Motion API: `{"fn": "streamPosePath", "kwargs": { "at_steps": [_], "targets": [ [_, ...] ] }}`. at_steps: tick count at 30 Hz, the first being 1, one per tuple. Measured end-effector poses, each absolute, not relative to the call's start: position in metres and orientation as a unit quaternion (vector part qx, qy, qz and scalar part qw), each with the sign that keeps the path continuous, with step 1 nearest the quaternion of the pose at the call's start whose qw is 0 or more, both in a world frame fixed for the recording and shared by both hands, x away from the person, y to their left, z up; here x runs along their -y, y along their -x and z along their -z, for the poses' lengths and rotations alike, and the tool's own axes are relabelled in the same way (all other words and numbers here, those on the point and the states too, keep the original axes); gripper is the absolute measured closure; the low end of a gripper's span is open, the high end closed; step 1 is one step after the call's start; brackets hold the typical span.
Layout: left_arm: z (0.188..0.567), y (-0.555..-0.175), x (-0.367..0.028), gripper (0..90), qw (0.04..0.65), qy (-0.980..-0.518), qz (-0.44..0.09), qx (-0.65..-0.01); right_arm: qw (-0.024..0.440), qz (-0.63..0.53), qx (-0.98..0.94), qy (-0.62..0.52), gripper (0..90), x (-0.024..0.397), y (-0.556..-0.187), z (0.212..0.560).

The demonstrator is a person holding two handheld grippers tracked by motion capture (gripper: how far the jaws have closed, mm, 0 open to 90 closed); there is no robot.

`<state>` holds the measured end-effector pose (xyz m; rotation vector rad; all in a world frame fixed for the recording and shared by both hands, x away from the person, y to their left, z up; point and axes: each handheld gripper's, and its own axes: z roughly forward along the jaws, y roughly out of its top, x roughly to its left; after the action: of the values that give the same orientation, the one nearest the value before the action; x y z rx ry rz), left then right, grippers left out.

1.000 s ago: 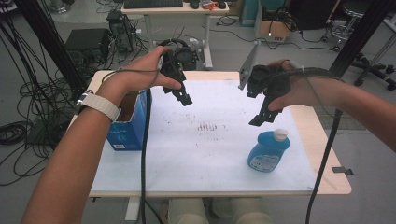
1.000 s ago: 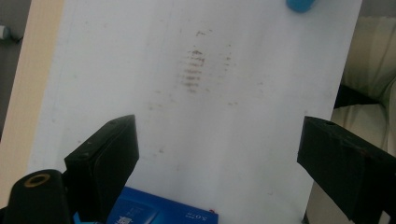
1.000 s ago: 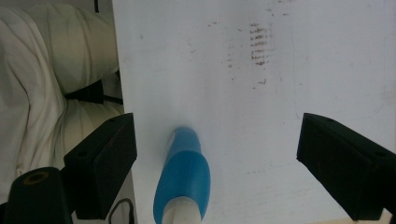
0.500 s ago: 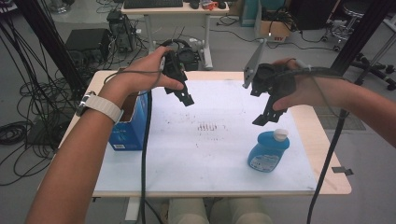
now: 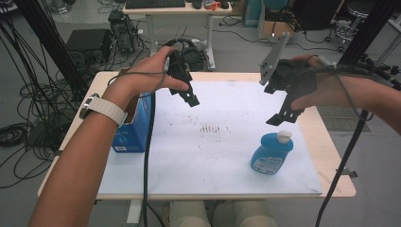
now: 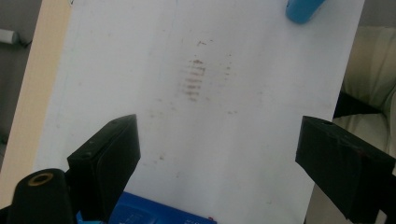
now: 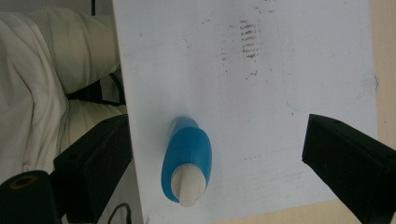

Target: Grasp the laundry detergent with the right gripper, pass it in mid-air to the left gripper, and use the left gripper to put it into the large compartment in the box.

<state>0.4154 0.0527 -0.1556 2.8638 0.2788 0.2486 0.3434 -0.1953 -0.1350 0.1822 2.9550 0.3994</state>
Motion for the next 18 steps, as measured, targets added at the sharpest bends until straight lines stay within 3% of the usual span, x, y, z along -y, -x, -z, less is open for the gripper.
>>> {"fn": "streamPosePath", "kwargs": {
  "at_steps": [18],
  "targets": [
    [0.156, -0.412, -0.042, 14.8, 0.138, -0.982, -0.086, -0.092, 0.072, -0.146, -0.983, -0.083, 8.4, 0.238, -0.331, 0.137]
  ]
}}
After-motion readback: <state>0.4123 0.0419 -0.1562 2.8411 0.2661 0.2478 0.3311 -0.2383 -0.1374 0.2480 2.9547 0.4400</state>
